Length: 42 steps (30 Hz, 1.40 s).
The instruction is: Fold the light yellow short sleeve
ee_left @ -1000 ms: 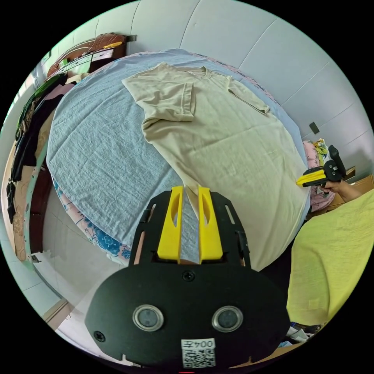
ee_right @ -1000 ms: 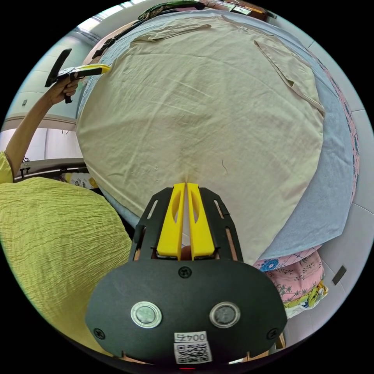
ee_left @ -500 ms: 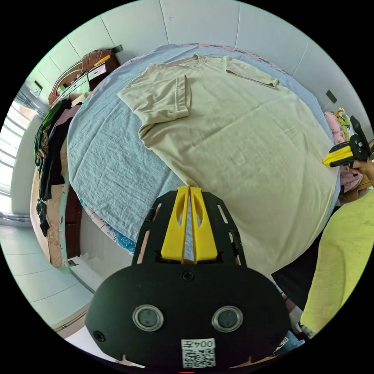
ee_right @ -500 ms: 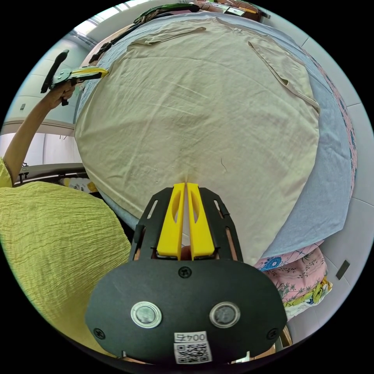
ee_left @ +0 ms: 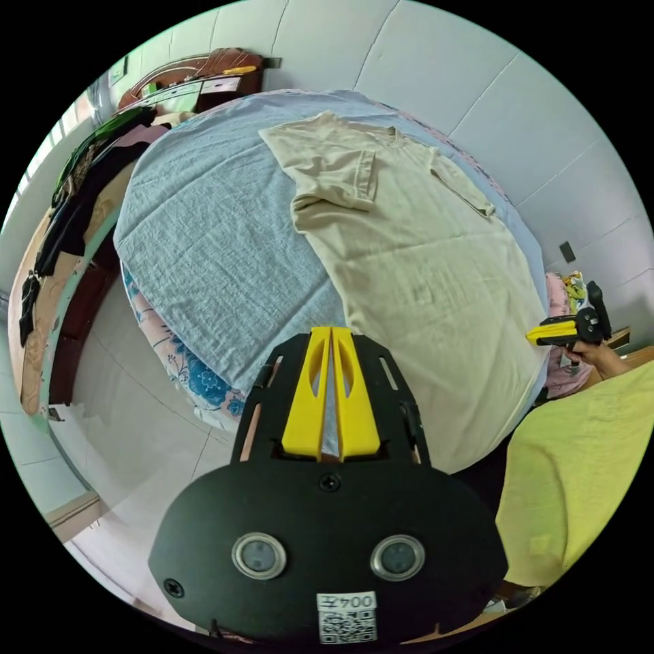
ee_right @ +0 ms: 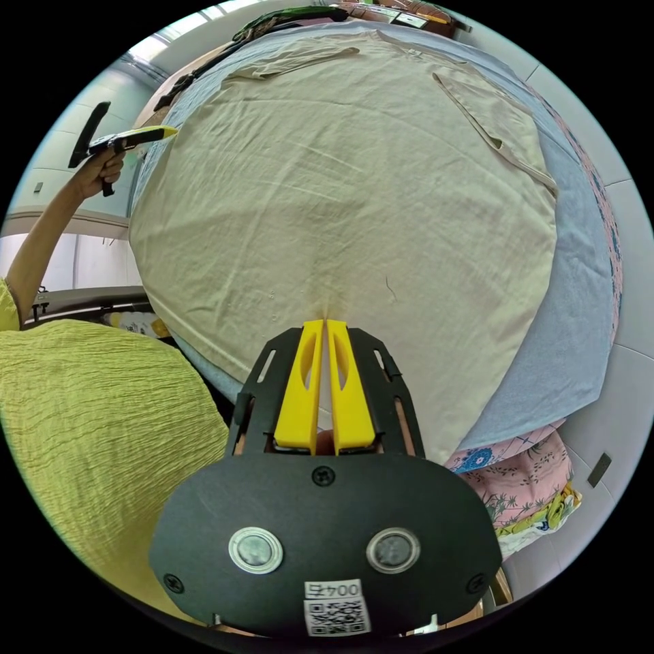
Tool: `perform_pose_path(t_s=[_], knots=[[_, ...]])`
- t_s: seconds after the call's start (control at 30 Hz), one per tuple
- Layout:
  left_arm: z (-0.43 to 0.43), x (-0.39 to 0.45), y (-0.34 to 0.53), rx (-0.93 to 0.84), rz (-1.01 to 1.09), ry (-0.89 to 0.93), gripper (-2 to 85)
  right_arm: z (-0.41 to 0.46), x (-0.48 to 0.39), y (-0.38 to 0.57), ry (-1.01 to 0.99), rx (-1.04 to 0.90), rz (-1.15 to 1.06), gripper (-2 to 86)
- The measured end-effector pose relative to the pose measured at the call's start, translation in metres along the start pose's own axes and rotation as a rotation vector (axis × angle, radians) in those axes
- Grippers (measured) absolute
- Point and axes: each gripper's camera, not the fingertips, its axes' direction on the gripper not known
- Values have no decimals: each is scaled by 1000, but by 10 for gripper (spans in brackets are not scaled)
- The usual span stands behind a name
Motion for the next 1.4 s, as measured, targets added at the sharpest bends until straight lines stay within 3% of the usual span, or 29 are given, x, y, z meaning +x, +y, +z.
perform_pose_path(t_s=[0.4, 0.83, 1.07, 1.4], knots=[[-7, 9, 7, -62, 70, -65, 5, -1, -2, -4, -9, -5, 10, -1], [-47, -2, 29, 35, -1, 13, 7, -4, -13, -9, 1, -6, 11, 0], [-53, 7, 30, -26, 21, -67, 8, -7, -23, -12, 7, -8, 13, 1], [-79, -12, 57, 23, -84, 79, 10, -12, -42, -14, 32, 2, -3, 3]])
